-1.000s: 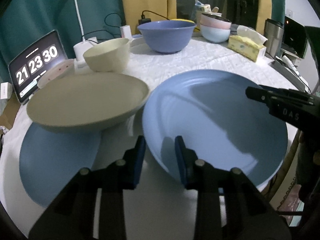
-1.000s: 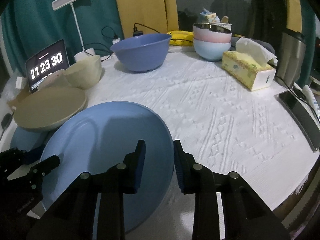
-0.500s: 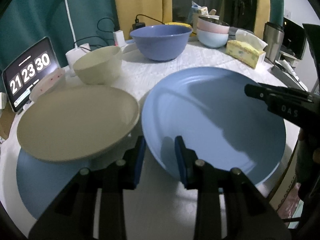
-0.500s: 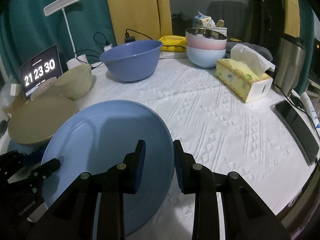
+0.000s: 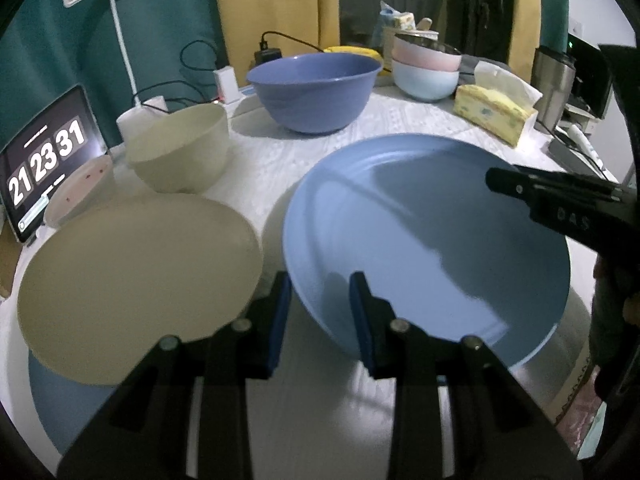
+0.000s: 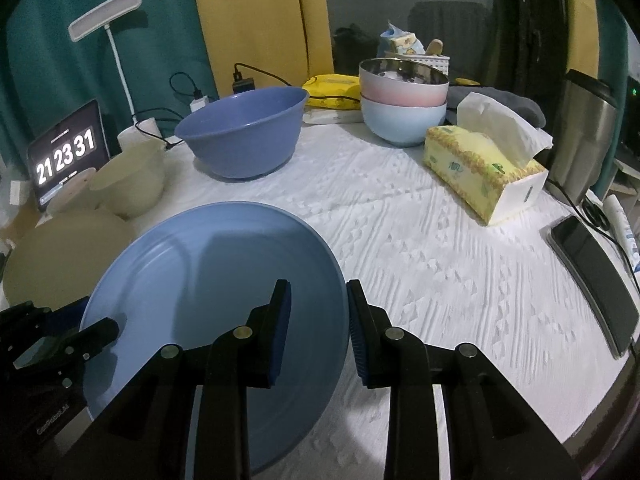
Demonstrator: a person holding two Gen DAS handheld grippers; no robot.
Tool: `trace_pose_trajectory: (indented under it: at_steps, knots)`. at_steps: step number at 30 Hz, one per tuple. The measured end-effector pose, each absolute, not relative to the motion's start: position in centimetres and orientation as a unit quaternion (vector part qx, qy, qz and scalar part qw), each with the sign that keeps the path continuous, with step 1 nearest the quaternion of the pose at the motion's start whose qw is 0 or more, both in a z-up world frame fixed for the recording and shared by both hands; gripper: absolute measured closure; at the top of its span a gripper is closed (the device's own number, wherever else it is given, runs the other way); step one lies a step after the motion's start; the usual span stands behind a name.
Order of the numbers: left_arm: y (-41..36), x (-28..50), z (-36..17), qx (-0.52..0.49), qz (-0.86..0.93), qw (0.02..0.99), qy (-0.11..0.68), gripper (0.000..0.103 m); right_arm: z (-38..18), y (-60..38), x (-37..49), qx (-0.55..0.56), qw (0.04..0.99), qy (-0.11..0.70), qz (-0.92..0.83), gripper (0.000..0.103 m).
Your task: Organize plates and bowls
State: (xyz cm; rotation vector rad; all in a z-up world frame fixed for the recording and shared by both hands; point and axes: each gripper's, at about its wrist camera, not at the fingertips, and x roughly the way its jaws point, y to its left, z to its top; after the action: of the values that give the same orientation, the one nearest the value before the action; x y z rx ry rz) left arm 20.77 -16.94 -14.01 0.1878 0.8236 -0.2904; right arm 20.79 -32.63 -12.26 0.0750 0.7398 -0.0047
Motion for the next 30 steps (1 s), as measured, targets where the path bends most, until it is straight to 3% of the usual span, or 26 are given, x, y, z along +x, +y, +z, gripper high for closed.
trace_pose_trajectory:
  at_steps: [17,30]
  knots:
    - [-17.5,21.2,-14.6,0.088,-0.154,0.892,0.415,0.070,-13.6,-33.8,22.2,0.062,0.922,0.380,-0.020,0.072]
    - [-15.7,19.5,-13.2,0.074,-0.142,0.906,0.391,0.068,-11.5,-32.4,20.8,0.048,0.933,0.355,-0.031,0.065]
